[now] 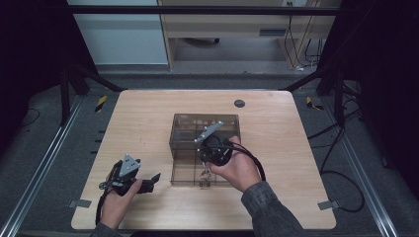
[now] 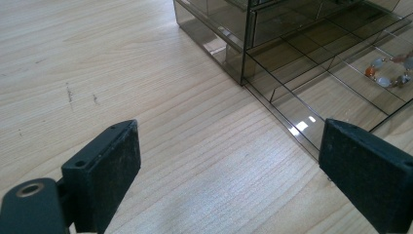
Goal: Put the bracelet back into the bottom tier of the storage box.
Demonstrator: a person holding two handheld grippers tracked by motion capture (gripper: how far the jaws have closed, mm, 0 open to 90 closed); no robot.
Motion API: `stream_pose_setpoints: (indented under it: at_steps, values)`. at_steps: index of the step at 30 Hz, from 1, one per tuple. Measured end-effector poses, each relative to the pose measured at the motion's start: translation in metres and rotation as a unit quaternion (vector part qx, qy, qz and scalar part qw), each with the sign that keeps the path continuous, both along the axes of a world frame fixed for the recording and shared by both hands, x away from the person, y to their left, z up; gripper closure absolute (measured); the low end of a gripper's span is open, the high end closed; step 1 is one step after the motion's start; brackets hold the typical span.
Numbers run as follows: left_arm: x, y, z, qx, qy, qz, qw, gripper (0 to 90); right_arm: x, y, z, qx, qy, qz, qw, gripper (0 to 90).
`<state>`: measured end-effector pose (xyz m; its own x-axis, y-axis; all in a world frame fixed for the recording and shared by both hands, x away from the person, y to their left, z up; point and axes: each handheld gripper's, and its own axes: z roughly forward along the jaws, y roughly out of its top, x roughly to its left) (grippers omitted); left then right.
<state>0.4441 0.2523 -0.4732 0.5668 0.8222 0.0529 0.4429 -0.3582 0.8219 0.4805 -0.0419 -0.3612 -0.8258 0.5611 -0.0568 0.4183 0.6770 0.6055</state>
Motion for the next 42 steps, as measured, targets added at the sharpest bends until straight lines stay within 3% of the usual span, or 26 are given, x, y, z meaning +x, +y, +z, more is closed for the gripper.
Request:
stream_pose_setpoints:
  at_steps: [19, 42]
  values:
    - [0.0, 0.0, 0.0, 0.0, 0.001, 0.0, 1.0, 7.9, 0.005, 0.003, -0.039, -0.005, 0.029, -0.012, 0.9995, 83.6]
    - [0.0, 0.0, 0.0, 0.0, 0.002, 0.001, 1.0, 7.9, 0.004, 0.006, -0.072, -0.011, 0.054, -0.022, 0.9982, 83.5]
